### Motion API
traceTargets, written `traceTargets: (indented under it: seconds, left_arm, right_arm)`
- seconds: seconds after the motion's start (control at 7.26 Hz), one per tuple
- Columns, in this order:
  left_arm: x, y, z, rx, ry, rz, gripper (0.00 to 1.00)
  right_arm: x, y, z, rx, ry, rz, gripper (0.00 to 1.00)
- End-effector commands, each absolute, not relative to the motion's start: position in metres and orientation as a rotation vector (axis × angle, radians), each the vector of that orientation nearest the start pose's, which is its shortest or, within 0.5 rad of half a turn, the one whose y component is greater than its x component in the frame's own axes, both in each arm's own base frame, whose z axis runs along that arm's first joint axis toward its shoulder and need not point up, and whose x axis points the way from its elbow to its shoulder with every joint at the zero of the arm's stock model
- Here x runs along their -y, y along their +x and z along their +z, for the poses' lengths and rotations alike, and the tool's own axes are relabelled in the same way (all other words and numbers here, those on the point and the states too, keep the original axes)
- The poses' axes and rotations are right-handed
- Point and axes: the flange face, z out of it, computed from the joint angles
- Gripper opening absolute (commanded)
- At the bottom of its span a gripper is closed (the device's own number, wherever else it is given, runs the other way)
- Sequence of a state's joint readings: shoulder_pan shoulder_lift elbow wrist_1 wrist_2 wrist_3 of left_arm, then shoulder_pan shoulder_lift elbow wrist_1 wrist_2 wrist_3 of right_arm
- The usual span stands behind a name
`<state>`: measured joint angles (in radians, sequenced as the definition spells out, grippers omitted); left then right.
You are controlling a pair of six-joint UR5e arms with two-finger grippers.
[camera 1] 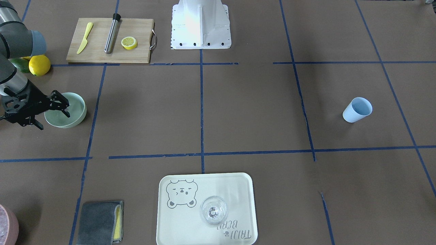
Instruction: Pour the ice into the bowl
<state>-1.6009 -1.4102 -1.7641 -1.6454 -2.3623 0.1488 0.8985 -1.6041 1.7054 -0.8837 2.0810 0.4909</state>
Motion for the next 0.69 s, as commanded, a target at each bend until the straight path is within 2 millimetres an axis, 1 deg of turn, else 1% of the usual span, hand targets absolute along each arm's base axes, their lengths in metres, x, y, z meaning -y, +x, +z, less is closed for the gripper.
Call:
traceTargets:
  seconds: [0.0,0.14,0.28,0.41,0.55]
  left_arm:
    - [0.4286,-0.075,0.6281,-0.779,0.173,0.156,1.0]
    - [0.4286,-0.075,0.6281,-0.779,0.173,0.156,1.0]
    - [0.4285,-0.0749,0.628,-0.781,0.173,0.156,1.0]
    - [0.4286,-0.0749,0.6278,-0.781,0.175,0.157,1.0]
    - [0.4289,-0.0749,0.6274,-0.78,0.179,0.159,1.0]
  right_arm:
    - [0.4367,-0.2408,0.5594,0.807,0.381,-0.419,0.79]
    - [0.437,-0.2435,0.5603,0.808,0.373,-0.424,0.54]
    - [0.4383,-0.246,0.5595,0.809,0.363,-0.425,0.13]
    - [0.4352,-0.2457,0.56,0.826,0.353,-0.429,0.0]
    - [0.4331,-0.2419,0.5602,0.829,0.355,-0.415,0.0]
